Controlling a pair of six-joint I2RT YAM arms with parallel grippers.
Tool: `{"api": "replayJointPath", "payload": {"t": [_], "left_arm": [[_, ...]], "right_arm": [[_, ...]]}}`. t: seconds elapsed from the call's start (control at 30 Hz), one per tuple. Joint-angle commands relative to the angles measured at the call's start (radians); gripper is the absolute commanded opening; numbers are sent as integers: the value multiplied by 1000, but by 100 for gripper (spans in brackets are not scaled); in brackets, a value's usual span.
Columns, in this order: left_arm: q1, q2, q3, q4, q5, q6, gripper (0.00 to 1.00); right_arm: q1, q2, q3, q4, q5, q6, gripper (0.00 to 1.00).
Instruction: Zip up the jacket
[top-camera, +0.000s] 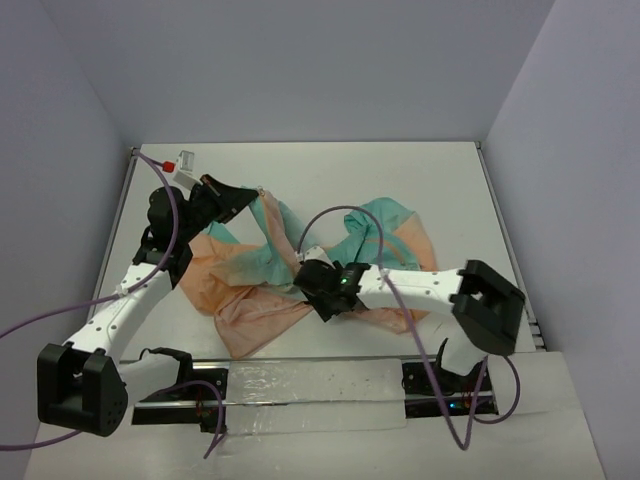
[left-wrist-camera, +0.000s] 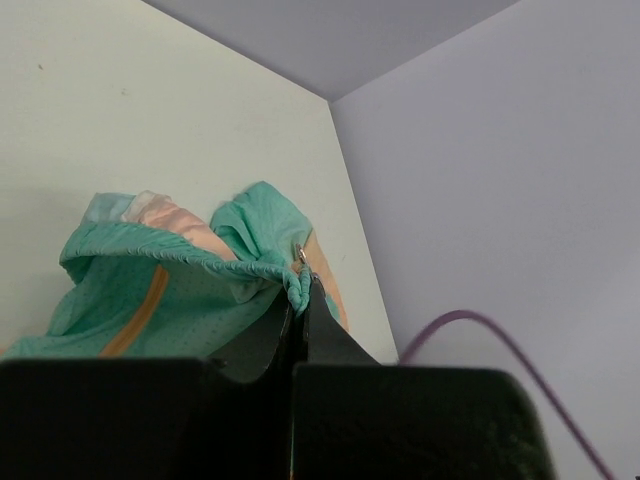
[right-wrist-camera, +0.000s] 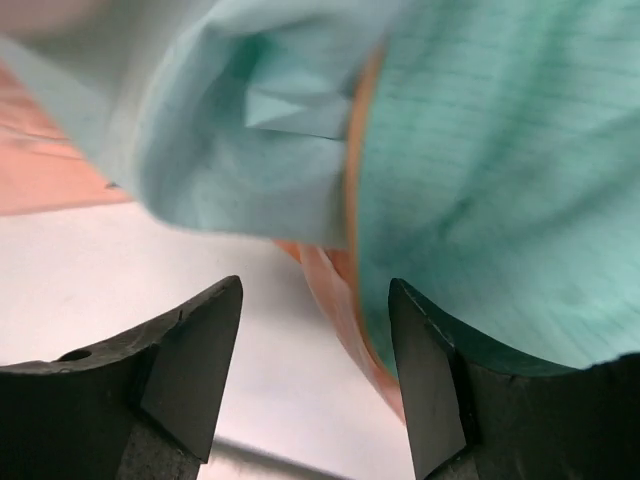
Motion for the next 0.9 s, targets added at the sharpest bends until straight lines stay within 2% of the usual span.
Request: {"api": "replayJointPath", "payload": {"t": [0.0,0.17,0.33,0.53,0.87], "left_arm": [[8,-35,6,-6,-9,22,0],[8,-53,0,-20,-22,25,0],[8,-63,3,-30,-26,26,0],[8,-80,6,-49,-34,33,0],[8,-74,-5,-29,-20,21,0]], "right_arm": [[-81,-177,-6,43,-42,50,63],[-131,-218,4,85,-78,88,54],[-187,-114,30,136,-145,93,46],[-238,49,106,188,-155,95,47],[-281,189,176,193,-146,61,51]]}}
